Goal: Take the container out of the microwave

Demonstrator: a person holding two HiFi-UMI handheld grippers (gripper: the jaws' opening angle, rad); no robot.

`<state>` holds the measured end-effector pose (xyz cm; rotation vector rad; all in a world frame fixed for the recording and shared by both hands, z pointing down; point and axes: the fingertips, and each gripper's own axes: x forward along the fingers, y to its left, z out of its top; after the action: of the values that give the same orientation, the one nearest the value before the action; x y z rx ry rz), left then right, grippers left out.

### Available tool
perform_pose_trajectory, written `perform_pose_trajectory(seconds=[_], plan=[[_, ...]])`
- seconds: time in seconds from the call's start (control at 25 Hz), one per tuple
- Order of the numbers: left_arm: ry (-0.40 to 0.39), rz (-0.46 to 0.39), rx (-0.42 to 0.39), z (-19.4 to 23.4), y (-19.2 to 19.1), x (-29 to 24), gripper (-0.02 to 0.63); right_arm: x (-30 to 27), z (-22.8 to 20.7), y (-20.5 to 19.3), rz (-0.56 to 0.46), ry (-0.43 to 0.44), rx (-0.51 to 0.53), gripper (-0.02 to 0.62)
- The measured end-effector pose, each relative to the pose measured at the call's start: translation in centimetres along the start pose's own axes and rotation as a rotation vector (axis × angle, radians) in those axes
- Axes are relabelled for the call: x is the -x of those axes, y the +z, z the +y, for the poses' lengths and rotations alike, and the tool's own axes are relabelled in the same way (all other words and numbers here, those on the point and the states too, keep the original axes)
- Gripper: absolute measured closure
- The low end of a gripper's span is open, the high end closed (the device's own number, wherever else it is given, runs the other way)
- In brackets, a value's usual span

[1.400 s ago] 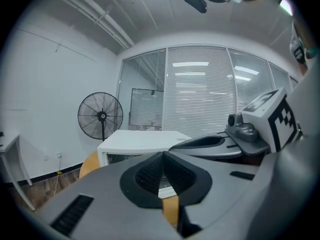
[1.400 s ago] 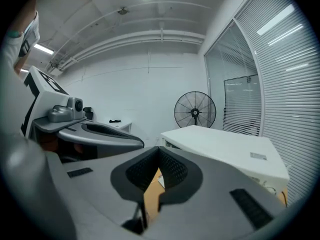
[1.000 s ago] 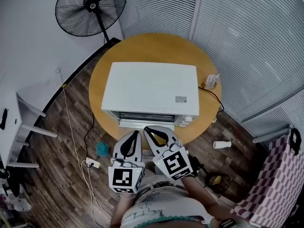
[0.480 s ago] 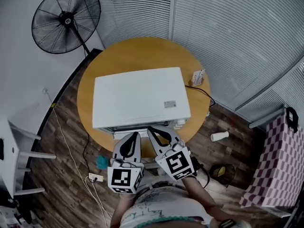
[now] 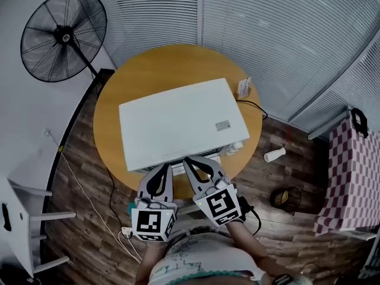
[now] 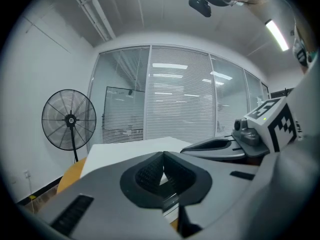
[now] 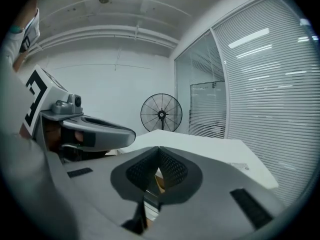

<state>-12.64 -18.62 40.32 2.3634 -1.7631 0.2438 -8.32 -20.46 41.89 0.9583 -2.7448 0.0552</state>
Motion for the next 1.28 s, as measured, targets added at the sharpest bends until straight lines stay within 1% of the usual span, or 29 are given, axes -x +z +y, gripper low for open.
perform_pose_trajectory(seconds=[0.16, 0.28, 0.48, 0.72, 0.96, 1.28], plan=[[-0.05, 0.013, -0.006, 0.9, -0.4, 0.1, 0.591, -0.5, 0.7, 0.0, 0.009, -0.049, -0.006, 0.601], [-0.083, 0.035, -0.016, 1.1, -1.0, 0.1, 0.591, -0.6, 1.0, -0.2, 0.017, -0.072, -0.01, 0.601], [-0.119, 0.04, -0.024, 1.0, -1.2, 0.0, 0.591, -1.0, 1.2, -0.3, 0.024, -0.096, -0.015, 0.601], [-0.13, 0.048, -0.022, 0.9, -1.6, 0.2, 0.592, -1.5, 1.6, -0.4, 0.036, -0.082, -0.008, 0.601], [-0.121, 0.065, -0.015, 1.1, -2.7, 0.3, 0.591, -1.9, 1.9, -1.4, 0.06, -0.07, 0.0, 0.601], [-0.109, 0.092, 0.007, 1.5, -4.1, 0.6, 0.592, -2.2, 2.3, -4.4, 0.122, -0.065, 0.003, 0.601]])
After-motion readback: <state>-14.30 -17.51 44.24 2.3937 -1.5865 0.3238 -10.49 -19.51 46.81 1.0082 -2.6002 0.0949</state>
